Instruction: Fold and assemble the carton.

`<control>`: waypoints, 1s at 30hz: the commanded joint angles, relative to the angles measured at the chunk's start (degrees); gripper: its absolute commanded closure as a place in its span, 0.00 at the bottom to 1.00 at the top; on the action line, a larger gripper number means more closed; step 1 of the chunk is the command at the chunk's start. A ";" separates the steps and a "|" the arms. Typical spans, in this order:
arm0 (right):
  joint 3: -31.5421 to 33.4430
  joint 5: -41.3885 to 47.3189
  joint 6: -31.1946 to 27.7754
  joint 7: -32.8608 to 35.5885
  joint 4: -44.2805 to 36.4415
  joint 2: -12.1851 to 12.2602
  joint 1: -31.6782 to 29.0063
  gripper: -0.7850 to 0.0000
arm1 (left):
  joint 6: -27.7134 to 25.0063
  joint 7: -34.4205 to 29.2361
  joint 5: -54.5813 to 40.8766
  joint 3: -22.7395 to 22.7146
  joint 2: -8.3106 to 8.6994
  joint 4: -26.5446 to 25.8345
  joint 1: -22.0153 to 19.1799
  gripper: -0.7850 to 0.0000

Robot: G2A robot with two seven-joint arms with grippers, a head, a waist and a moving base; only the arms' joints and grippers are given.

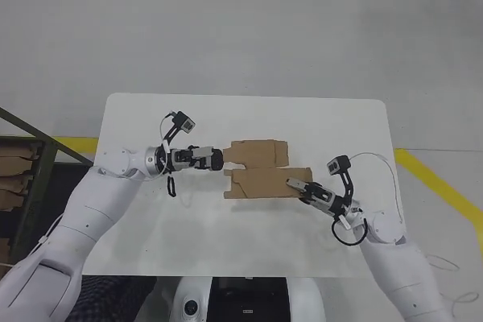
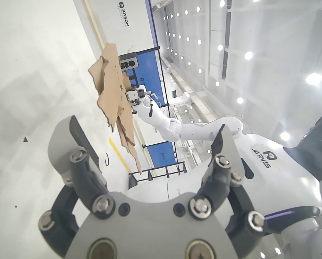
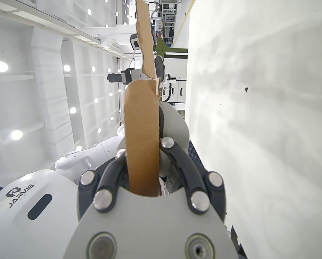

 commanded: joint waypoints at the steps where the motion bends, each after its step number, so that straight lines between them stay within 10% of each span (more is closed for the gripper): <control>1: -0.34 -0.11 0.00 -0.10 0.22 -0.05 0.12 1.00 | 0.65 -0.63 -1.36 0.13 -0.33 0.65 -0.53 0.00; 30: -3.53 -2.33 -0.88 -2.98 0.96 -0.57 1.30 1.00 | 4.27 -1.84 0.67 -0.30 -2.78 2.50 -2.47 0.00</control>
